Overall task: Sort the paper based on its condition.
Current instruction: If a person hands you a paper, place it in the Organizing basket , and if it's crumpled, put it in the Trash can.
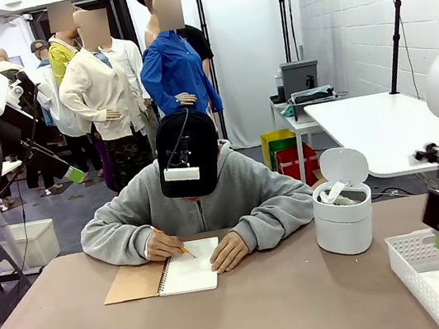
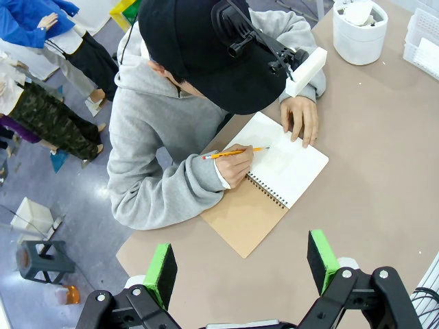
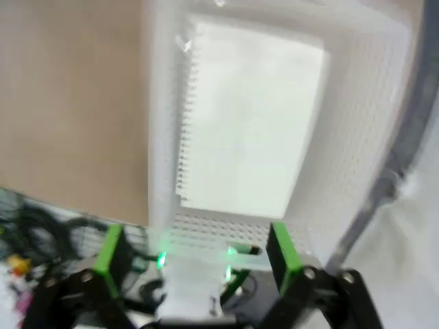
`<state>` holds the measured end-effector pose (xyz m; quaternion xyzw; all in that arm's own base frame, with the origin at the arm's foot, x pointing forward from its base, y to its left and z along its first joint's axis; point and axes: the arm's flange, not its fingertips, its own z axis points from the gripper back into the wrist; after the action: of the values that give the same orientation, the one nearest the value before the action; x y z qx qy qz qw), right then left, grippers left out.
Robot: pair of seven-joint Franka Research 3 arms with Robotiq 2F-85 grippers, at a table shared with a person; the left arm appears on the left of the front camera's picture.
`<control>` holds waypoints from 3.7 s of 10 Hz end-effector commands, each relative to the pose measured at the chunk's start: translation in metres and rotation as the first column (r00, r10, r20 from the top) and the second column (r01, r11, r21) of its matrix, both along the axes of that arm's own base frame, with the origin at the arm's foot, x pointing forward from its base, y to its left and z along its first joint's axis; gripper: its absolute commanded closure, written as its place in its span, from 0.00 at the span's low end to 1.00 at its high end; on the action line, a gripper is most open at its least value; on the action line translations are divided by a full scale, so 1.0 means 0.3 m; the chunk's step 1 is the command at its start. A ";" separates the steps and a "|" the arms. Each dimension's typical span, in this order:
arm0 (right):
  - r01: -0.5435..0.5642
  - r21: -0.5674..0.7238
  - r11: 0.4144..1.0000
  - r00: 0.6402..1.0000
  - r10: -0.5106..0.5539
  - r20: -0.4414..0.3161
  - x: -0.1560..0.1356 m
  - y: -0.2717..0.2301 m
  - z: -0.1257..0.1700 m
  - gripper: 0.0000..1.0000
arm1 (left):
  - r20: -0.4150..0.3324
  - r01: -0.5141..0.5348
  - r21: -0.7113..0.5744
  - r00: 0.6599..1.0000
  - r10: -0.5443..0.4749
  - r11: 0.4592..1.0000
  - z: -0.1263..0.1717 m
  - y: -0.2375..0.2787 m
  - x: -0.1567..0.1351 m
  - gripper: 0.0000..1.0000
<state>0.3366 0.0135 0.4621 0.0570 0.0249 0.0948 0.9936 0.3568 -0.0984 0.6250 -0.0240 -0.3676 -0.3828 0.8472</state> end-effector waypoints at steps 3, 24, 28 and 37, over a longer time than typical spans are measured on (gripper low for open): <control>-0.290 0.129 0.948 0.949 0.268 0.165 0.133 0.209 0.124 0.00 | 0.000 -0.002 -0.002 1.000 0.002 1.000 0.000 0.004 0.001 0.00; -0.735 0.018 0.678 0.511 0.536 0.672 0.388 0.835 0.615 0.00 | 0.000 -0.002 -0.002 1.000 0.002 1.000 0.000 0.004 0.001 0.00; -0.719 -0.016 0.695 0.508 0.541 0.670 0.382 0.827 0.623 0.00 | 0.000 -0.002 -0.002 1.000 0.002 1.000 0.000 0.004 0.001 0.00; -0.739 0.004 0.674 0.502 0.546 0.671 0.377 0.819 0.614 0.00 | 0.000 -0.002 -0.002 1.000 0.002 1.000 0.000 0.004 0.001 0.00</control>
<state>0.4495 0.2595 0.6465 0.1554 -0.2964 0.4745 0.8141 0.3568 -0.0984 0.6249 -0.0241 -0.3676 -0.3828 0.8472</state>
